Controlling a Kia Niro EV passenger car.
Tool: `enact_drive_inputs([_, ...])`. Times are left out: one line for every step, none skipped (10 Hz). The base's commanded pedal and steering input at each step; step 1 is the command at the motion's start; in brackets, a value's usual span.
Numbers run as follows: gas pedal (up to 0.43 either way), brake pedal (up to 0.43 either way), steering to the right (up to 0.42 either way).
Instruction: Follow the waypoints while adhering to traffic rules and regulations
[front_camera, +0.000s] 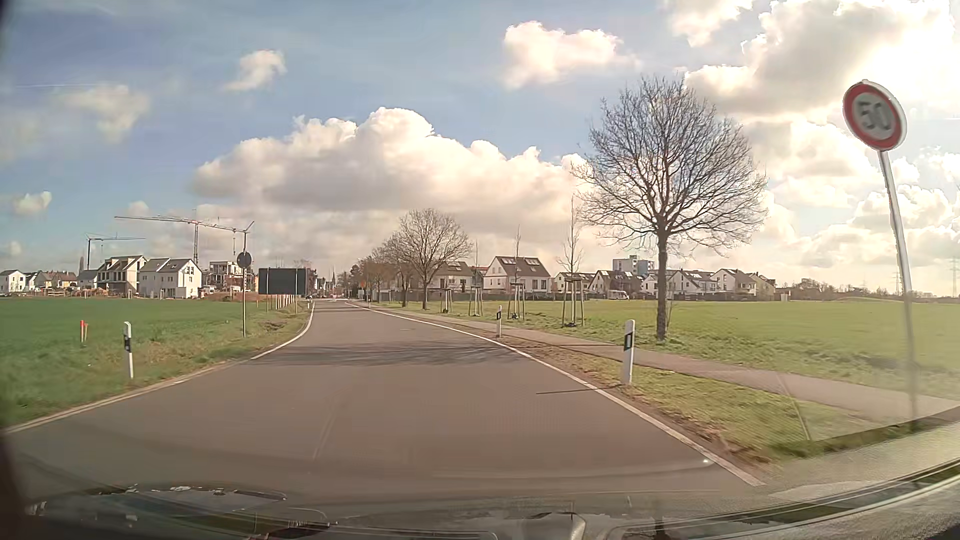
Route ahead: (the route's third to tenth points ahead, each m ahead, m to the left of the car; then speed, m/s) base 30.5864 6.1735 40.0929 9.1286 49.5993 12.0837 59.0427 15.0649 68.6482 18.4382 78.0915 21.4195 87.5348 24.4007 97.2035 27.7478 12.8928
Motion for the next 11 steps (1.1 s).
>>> enact_drive_inputs([0.209,0.0,-0.056])
enact_drive_inputs([0.209,0.0,-0.056])
enact_drive_inputs([0.209,0.0,-0.056])
enact_drive_inputs([0.209,0.0,-0.056])
enact_drive_inputs([0.209,0.0,-0.056])
enact_drive_inputs([0.209,0.0,-0.056])
enact_drive_inputs([0.209,0.0,-0.056])
enact_drive_inputs([0.197,0.0,-0.056])
enact_drive_inputs([0.197,0.0,-0.056])
enact_drive_inputs([0.197,0.0,-0.055])
enact_drive_inputs([0.197,0.0,-0.055])
